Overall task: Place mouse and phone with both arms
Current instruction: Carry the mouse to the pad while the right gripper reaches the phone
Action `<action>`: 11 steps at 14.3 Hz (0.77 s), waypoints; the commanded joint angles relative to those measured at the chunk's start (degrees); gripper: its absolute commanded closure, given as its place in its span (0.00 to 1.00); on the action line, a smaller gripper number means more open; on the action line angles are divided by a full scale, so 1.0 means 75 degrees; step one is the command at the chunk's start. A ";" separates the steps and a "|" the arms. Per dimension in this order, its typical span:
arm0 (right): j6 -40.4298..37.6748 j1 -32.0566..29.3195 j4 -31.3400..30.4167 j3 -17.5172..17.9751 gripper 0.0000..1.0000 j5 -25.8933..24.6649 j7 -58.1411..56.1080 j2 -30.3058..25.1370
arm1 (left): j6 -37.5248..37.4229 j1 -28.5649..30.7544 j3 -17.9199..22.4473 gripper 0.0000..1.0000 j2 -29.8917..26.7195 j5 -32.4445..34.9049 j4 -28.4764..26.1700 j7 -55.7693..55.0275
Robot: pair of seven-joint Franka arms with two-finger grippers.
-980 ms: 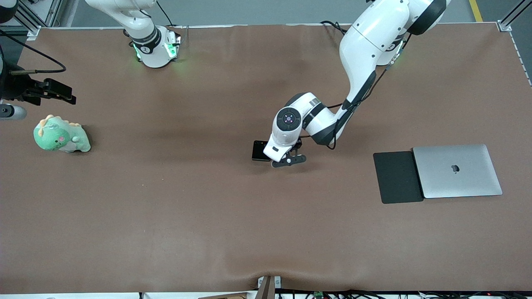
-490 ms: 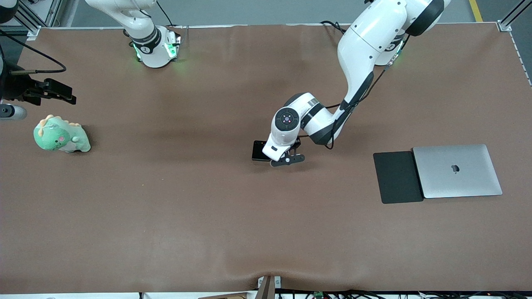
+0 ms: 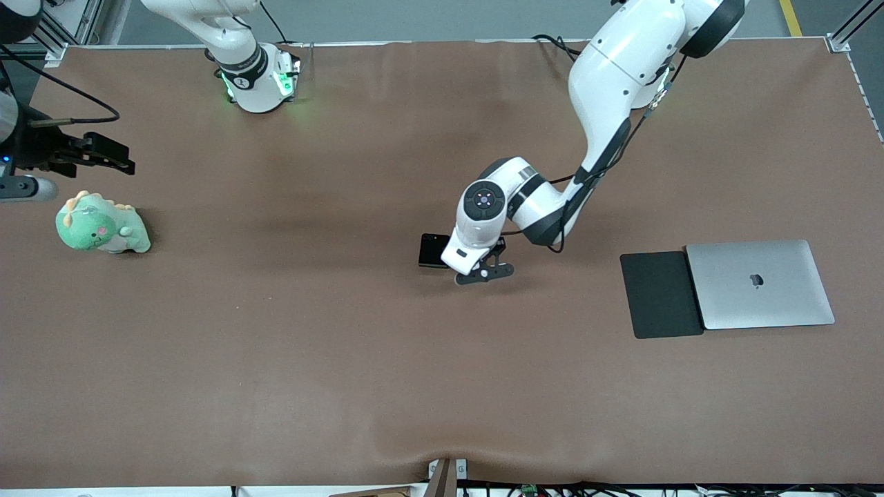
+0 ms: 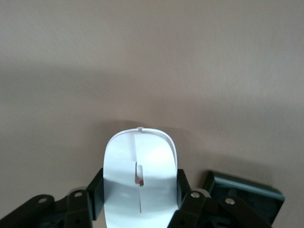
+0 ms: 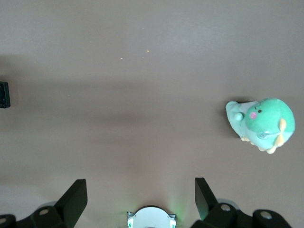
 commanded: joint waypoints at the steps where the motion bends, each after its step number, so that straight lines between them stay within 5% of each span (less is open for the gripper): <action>1: 0.0248 0.0564 0.0037 -0.0012 0.00 -0.0005 0.0099 0.0277 | -0.0736 0.0600 -0.0052 0.50 -0.0790 0.0140 -0.0201 0.0690; 11: 0.1807 0.2580 0.0083 -0.0012 0.00 0.0018 0.2159 0.1601 | -0.1547 0.3600 -0.0099 0.46 -0.2209 0.0093 -0.1325 0.4616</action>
